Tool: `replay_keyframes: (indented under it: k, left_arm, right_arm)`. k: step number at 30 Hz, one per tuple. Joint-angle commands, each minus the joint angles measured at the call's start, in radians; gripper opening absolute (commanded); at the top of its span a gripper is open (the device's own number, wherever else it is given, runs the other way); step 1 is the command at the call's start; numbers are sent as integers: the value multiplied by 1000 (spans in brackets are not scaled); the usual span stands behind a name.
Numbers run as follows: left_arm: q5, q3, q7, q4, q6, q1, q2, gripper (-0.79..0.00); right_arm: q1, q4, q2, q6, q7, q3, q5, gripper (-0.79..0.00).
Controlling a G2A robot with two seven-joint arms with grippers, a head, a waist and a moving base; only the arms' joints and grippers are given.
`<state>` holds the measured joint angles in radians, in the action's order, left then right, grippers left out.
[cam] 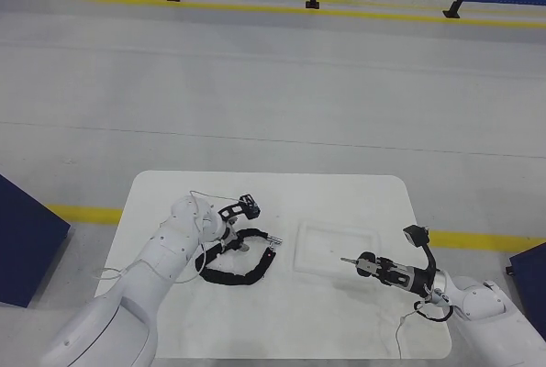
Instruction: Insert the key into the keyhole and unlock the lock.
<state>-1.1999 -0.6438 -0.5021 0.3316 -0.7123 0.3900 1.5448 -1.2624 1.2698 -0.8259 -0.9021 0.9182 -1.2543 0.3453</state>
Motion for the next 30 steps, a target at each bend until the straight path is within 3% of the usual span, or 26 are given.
replay_keyframes:
  k: [1,7,16,19,20,22,30]
  left_arm:
    - [-1,1,1,1,6,1,2,-222]
    - [14,-3,0,-29,41,-2,13,-268]
    - [34,1,-48,-77,66,-7,40,-252]
    - [37,3,-57,-88,66,-9,47,-302]
    - [38,3,-59,-92,68,-9,50,-379]
    - [42,3,-63,-101,70,-11,54,-443]
    - [49,2,-76,-130,106,-18,65,-496]
  right_arm:
    - [0,0,0,0,0,0,0,-785]
    - [0,0,0,0,0,0,0,-785]
    - [0,0,0,0,0,0,0,-785]
    - [0,0,0,0,0,0,0,-785]
    - [0,0,0,0,0,0,0,-785]
    - [0,0,0,0,0,0,0,-785]
    - [0,0,0,0,0,0,0,-785]
